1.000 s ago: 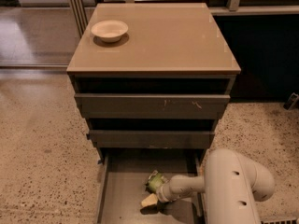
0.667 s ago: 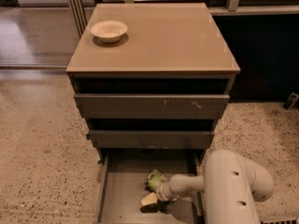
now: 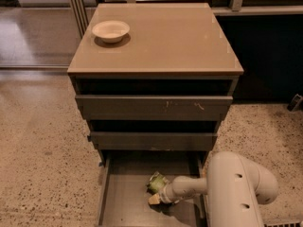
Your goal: Pick green jalapeno chip bag from bottom drawer and place on counter
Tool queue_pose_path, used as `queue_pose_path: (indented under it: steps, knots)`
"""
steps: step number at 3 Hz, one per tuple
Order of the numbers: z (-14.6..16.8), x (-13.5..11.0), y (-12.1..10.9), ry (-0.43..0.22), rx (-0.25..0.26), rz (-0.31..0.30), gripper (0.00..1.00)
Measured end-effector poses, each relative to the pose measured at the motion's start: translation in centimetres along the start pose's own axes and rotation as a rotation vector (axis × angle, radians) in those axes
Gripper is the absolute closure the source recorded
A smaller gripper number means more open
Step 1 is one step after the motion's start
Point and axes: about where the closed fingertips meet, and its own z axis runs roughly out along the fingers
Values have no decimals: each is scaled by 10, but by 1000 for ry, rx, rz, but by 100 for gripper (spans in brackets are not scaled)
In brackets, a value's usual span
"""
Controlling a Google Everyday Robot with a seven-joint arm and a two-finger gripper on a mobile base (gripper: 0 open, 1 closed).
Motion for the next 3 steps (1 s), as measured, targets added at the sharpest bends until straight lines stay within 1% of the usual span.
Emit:
queue_pose_path:
  steps: [2,3]
  knots:
    - [0,0,0,0,0,0,89]
    - [-6,-3,3,0,0,0,100]
